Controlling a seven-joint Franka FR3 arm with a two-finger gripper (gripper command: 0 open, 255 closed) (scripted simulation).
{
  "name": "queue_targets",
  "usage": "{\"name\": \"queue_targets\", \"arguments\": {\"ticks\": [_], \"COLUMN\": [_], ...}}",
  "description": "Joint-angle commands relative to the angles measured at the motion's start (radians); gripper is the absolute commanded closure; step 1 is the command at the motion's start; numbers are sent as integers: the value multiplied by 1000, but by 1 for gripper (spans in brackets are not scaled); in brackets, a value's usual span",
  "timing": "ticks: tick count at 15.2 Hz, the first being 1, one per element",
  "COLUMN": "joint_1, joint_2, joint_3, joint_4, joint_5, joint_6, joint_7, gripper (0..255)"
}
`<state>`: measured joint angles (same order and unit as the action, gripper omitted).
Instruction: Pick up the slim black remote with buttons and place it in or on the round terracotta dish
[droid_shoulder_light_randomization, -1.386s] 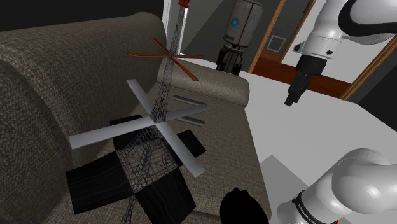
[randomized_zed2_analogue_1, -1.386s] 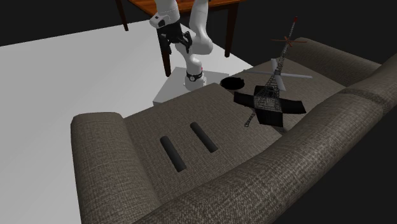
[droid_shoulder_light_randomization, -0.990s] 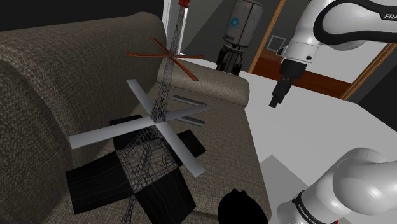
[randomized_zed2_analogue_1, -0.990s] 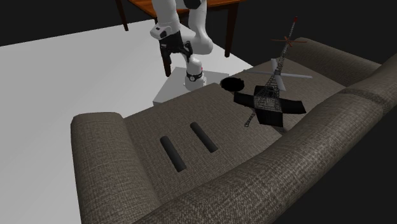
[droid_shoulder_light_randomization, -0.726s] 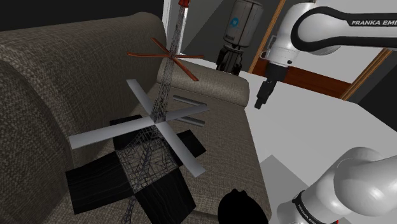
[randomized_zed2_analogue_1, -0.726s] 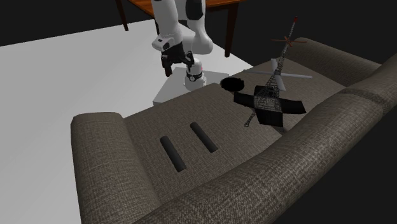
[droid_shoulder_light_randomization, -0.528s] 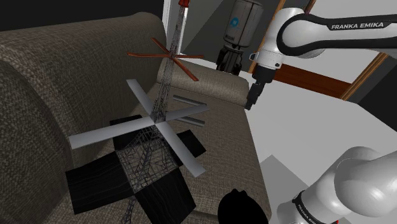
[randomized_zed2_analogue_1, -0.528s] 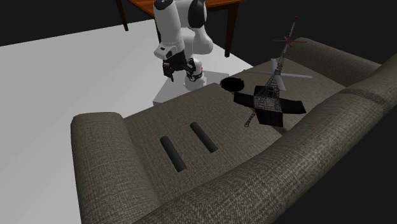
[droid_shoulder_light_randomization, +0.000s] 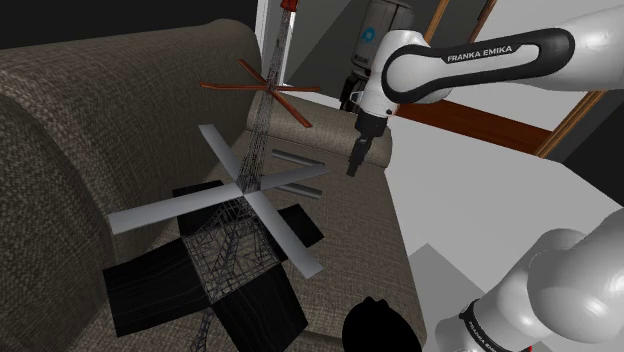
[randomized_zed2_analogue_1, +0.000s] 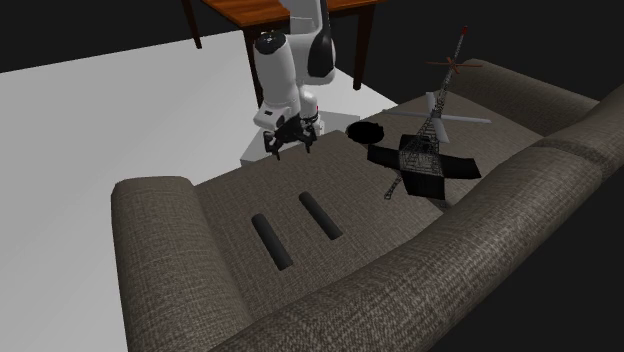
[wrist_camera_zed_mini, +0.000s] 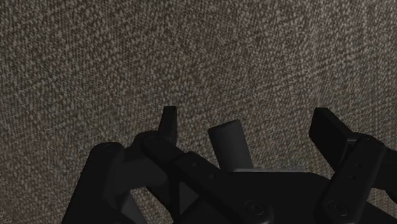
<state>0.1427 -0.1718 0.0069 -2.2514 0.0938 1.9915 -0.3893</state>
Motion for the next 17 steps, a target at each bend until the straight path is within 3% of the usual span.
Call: {"name": "queue_targets", "arguments": {"ticks": [1, 11, 17], "joint_1": [13, 74, 78], "joint_2": [70, 406, 445], "joint_3": [11, 69, 70], "joint_4": [40, 291, 258], "joint_5": [1, -27, -27], "joint_6": [39, 166, 238], "joint_7": [-21, -99, -99], "gripper": [0, 0, 0]}}
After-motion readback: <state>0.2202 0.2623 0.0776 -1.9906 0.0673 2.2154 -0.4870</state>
